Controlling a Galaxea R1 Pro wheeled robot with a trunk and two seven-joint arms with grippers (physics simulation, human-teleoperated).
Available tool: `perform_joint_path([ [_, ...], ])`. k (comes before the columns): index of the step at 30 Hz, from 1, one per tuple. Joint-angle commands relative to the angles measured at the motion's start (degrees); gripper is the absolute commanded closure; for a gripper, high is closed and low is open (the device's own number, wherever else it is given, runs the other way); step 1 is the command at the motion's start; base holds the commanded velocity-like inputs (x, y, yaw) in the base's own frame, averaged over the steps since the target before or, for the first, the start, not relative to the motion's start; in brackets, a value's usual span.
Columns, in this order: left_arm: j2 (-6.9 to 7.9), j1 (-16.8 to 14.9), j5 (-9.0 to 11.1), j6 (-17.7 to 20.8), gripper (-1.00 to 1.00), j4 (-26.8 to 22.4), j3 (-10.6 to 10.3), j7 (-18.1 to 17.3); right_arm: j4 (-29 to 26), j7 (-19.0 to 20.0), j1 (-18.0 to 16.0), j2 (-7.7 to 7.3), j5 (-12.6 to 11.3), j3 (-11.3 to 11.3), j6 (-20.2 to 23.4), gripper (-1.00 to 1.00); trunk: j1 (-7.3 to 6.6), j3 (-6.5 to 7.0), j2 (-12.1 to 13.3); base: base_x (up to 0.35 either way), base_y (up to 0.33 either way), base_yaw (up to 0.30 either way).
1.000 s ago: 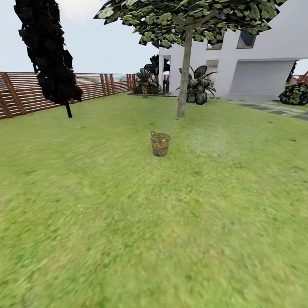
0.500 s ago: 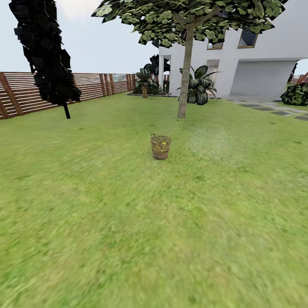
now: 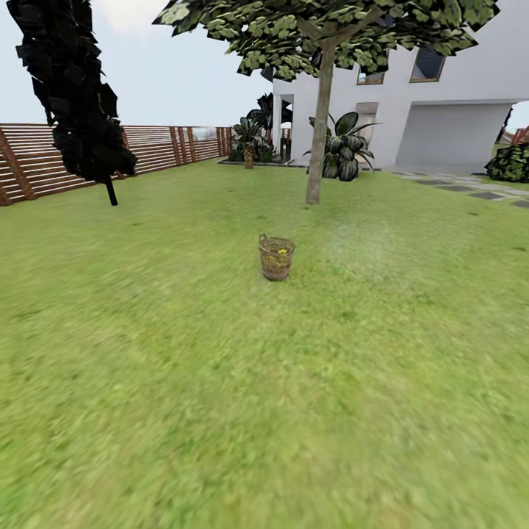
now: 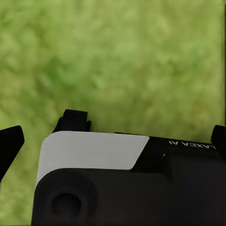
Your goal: Take the three Easter eggs out of the wicker basket on the lawn in the garden, then place them on the lawn next to a single tree (choose any tree) so that all three eggs are next to the same tree and none are left in the basket.
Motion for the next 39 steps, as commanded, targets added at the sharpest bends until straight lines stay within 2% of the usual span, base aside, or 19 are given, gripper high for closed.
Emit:
perform_joint_path([
  [1, -0.01, 0.00, 0.47, 0.36, -1.00, -0.11, 0.11, -0.06, 0.06, -0.33, -0.04, -0.01, 0.45, 0.18, -0.09, -1.00, 0.03, -0.05, -0.02, 0.337, 0.000, 0.000],
  [23, -0.01, 0.00, 0.47, 0.36, -1.00, -0.06, 0.09, -0.06, 0.06, -0.33, -0.04, 0.06, 0.50, 0.18, -0.09, -1.00, 0.03, -0.05, -0.02, 0.337, 0.000, 0.000],
  [26, -0.05, 0.00, 0.45, 0.36, -1.00, 1.08, 0.16, -0.06, 0.06, -0.33, -0.04, 0.04, 0.49, 0.18, -0.09, -1.00, 0.03, -0.05, -0.02, 0.337, 0.000, 0.000],
  [31, -0.09, 0.00, 0.47, -1.20, -1.00, 2.21, 0.28, -0.06, 0.06, -0.33, -0.04, 0.02, 0.50, 0.18, -0.09, -1.00, 0.03, -0.05, -0.02, 0.337, 0.000, 0.000],
  [39, -0.10, 0.00, 0.47, -1.48, -1.00, 2.30, 0.29, -0.06, 0.06, -0.33, -0.04, 0.03, 0.49, 0.18, -0.09, -1.00, 0.03, -0.05, -0.02, 0.337, 0.000, 0.000],
])
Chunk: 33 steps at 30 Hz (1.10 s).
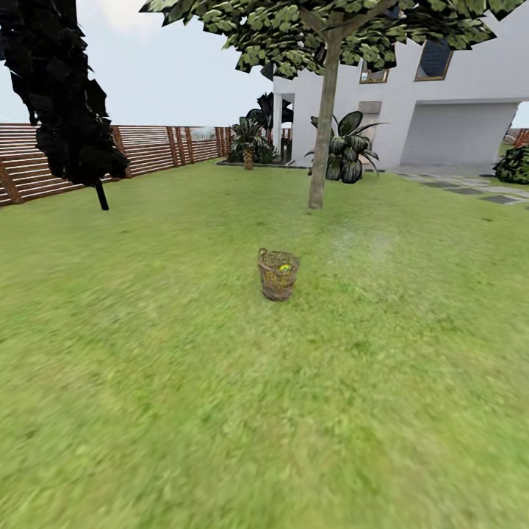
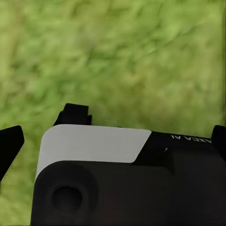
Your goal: Take the three Easter eggs out of the wicker basket on the lawn in the garden, then place them on the lawn next to a single tree (choose any tree) so that all three eggs are next to the same tree and none are left in the basket.
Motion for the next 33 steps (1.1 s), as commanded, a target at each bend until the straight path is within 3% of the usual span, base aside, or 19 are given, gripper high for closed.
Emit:
perform_joint_path([
  [1, -0.01, 0.00, 0.47, 0.37, -1.00, -0.12, 0.12, -0.06, 0.06, -0.33, -0.04, -0.01, 0.48, 0.18, -0.09, -1.00, 0.03, -0.05, -0.02, 0.337, 0.000, 0.000],
  [33, -0.01, 0.00, 0.47, 0.36, -1.00, -0.12, 0.12, -0.06, 0.06, -0.33, -0.04, -0.03, 0.48, 0.18, -0.09, -1.00, 0.03, -0.05, -0.02, 0.337, 0.000, 0.000],
])
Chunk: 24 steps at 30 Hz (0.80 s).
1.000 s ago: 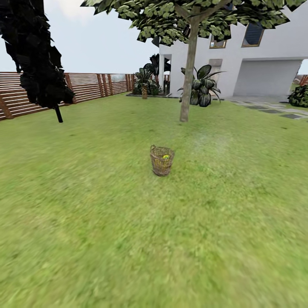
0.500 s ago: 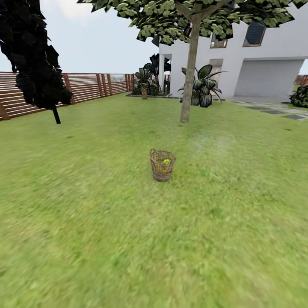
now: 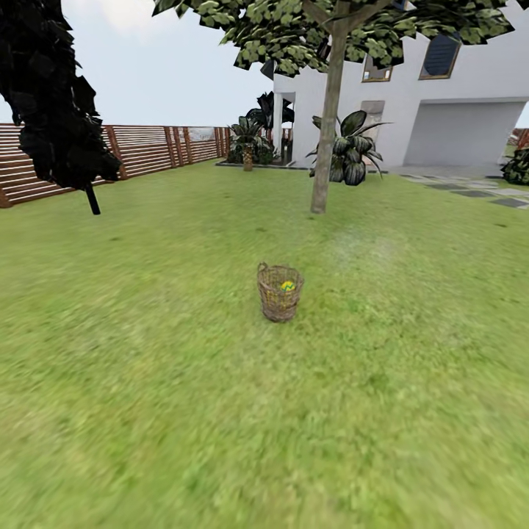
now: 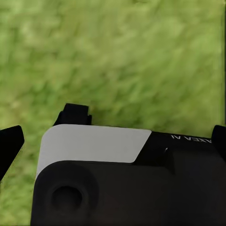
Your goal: Take the three Easter eggs out of the wicker basket on the lawn in the garden, then place them on the lawn next to a single tree (choose any tree) so that all three eggs are next to the same tree and none are left in the basket.
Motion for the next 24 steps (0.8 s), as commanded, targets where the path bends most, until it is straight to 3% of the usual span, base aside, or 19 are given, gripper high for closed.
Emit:
perform_joint_path([
  [1, -0.01, 0.00, 0.47, 0.37, -1.00, -0.12, 0.12, -0.06, 0.06, -0.33, -0.04, 0.00, 0.48, 0.18, -0.09, -1.00, 0.03, -0.05, -0.02, 0.337, 0.000, 0.000],
  [24, -0.01, 0.00, 0.47, 0.37, -1.00, -0.12, 0.12, -0.06, -0.03, -0.33, -0.04, -0.05, 0.23, 0.18, -0.09, -1.00, 0.03, -0.05, -0.02, 0.337, 0.001, -0.003],
])
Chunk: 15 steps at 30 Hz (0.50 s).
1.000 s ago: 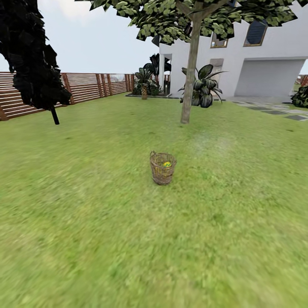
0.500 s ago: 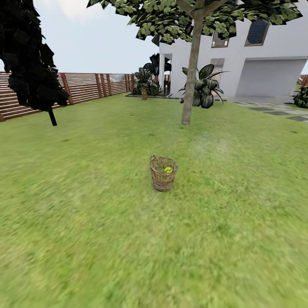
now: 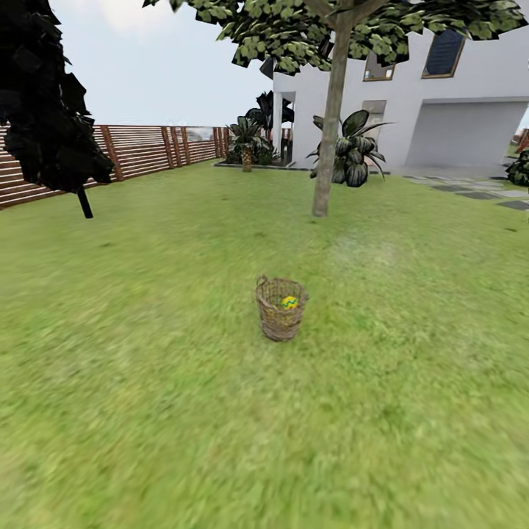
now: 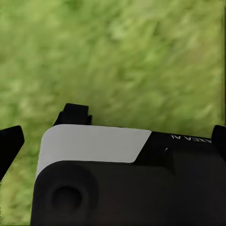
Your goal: Take the three Easter eggs out of the wicker basket on the lawn in the garden, then place them on the lawn next to a single tree (choose any tree) so that all three eggs are next to the same tree and none are left in the basket.
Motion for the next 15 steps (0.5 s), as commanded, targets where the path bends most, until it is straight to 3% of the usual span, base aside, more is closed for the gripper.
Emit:
perform_joint_path([
  [1, -0.01, 0.00, 0.47, 0.37, -1.00, -0.12, 0.12, -0.06, 0.06, -0.33, -0.04, -0.02, 0.46, 0.18, -0.09, -1.00, 0.03, -0.05, -0.02, 0.332, 0.059, -0.100],
  [15, 0.00, 0.03, 0.47, 0.28, -1.00, -0.12, 0.10, -0.06, 0.07, -0.33, -0.04, -0.13, 0.39, 0.18, -0.09, -1.00, 0.03, -0.05, -0.02, 0.281, 0.223, -0.265],
])
